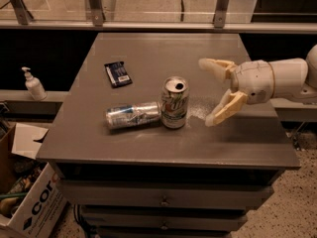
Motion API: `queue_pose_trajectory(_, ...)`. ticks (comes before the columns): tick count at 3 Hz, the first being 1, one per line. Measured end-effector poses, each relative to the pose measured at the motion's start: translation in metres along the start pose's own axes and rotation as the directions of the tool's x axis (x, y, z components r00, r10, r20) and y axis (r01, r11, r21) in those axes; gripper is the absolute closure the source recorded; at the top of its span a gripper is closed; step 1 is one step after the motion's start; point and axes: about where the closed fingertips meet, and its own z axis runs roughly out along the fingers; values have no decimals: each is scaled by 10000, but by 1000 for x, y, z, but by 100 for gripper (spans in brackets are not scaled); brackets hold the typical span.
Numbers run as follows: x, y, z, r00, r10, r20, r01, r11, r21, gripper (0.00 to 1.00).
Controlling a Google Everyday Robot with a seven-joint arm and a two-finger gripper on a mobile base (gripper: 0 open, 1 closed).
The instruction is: Move 7up can near redbull can
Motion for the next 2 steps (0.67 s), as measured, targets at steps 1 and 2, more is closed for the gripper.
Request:
queue_pose_trajectory(1,-13,-8,-32,9999,-97,91,93,9990,438,0)
queue_pose_trajectory(2,-15,-10,-34,9998,-147,103,142,9987,481,0)
